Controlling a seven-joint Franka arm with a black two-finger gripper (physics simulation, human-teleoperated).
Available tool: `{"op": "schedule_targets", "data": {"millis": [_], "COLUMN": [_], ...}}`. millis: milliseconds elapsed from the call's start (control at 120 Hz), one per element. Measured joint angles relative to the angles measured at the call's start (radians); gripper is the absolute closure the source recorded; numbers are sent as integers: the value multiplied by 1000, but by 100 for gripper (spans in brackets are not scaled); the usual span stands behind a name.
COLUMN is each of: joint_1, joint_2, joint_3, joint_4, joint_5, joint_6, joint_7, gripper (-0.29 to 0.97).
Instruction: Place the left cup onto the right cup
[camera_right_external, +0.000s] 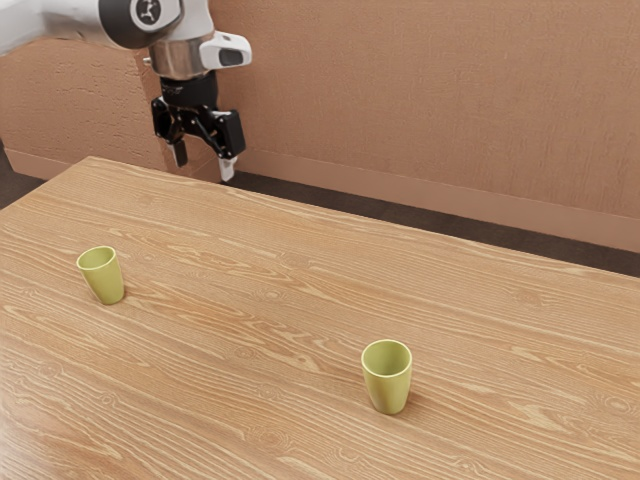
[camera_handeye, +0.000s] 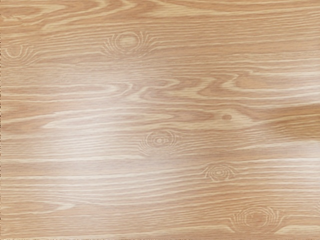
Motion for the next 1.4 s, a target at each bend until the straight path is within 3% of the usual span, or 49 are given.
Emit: {"op": "schedule_targets", "data": {"millis": [408, 983, 1400], "joint_1": [1, 25, 129], "joint_2": [1, -10, -16], "joint_3": [0, 31, 28], "joint_4": [-13, -184, -272], "joint_5": [5, 9, 10], "joint_6": [2, 83, 163], "joint_7": [7, 28, 49], "gripper": [0, 0, 0]}}
